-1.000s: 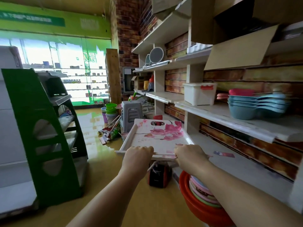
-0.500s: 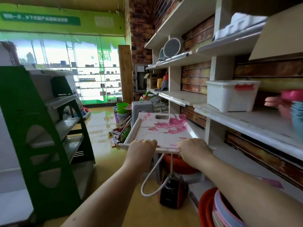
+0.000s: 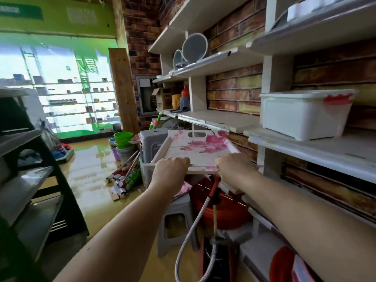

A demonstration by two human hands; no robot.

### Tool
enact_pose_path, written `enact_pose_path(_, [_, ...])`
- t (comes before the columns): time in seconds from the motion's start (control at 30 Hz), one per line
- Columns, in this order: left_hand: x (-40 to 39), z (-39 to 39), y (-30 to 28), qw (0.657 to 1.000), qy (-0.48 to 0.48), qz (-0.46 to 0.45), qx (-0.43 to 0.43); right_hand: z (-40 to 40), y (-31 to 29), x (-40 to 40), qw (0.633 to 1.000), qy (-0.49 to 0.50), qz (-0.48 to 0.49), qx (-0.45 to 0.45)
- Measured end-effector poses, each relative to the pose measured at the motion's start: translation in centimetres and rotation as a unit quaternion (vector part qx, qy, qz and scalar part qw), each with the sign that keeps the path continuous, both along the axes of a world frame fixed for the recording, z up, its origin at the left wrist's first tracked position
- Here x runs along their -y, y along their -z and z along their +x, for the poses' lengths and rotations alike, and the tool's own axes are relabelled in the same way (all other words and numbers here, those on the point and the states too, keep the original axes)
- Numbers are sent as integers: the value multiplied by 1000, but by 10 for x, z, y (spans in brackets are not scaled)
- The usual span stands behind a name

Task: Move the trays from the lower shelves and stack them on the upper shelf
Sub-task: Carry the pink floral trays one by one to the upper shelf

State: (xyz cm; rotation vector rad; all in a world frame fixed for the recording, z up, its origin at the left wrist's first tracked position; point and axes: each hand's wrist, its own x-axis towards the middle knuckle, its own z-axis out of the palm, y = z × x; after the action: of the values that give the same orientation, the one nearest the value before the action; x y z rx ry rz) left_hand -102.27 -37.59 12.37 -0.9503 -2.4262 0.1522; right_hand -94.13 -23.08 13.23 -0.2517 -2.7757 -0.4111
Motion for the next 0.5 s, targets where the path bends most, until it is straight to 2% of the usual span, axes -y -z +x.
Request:
enact_pose_path(0.17, [-20,-91,-17,999,35,1,-4,-79,-17,-12,999,40,6,13])
enact_pose_path(0.5, [-74,-254,-34,997,68,18,-25,-242,-33,-69,997,67,25,-22])
